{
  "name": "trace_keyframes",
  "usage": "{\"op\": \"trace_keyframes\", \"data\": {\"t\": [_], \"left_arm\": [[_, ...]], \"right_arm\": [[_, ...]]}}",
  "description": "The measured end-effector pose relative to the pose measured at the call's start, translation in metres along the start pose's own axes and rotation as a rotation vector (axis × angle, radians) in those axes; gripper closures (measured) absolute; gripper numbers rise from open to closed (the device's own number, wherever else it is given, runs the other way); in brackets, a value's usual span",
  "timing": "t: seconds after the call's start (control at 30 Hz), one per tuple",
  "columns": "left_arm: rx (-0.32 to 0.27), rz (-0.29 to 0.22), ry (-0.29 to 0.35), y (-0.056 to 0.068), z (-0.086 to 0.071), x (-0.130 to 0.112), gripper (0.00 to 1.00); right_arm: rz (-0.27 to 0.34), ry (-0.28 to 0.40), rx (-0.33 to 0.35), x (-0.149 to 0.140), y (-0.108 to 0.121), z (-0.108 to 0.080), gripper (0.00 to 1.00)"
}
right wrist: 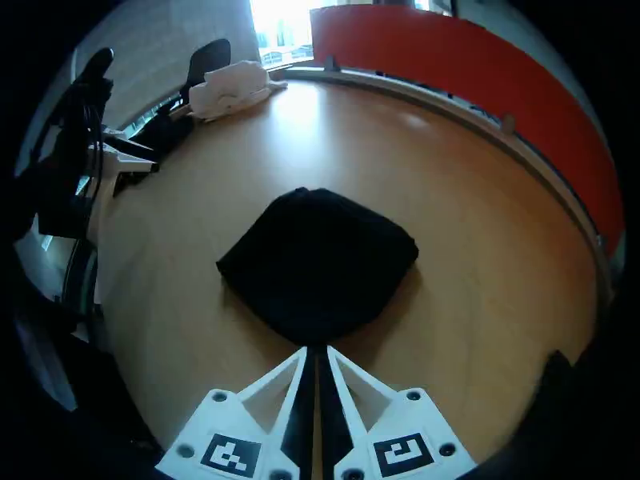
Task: Fold towel
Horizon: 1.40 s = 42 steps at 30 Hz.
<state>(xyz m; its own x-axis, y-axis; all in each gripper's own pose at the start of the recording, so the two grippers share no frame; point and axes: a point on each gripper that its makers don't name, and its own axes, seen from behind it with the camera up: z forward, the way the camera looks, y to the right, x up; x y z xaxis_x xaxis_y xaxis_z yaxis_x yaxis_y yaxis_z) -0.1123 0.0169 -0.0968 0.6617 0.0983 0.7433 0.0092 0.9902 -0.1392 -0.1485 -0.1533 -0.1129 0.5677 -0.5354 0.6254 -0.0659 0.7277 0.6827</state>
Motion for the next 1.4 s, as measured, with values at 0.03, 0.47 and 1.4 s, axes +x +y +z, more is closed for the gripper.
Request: {"op": "trace_keyframes", "data": {"t": [0.03,0.47,1.4], "left_arm": [[0.0,-0.001,0.001,0.0,0.0,0.0,0.25],[-0.002,-0.002,0.011,0.001,-0.003,0.003,0.25],[-0.016,0.012,0.035,0.007,-0.006,0.016,0.25]], "right_arm": [[-0.003,0.009,-0.001,0.005,0.0,-0.001,0.96],[-0.071,0.141,-0.01,0.088,0.003,-0.025,0.96],[-0.048,0.304,-0.077,0.166,0.042,-0.095,0.96]]}}
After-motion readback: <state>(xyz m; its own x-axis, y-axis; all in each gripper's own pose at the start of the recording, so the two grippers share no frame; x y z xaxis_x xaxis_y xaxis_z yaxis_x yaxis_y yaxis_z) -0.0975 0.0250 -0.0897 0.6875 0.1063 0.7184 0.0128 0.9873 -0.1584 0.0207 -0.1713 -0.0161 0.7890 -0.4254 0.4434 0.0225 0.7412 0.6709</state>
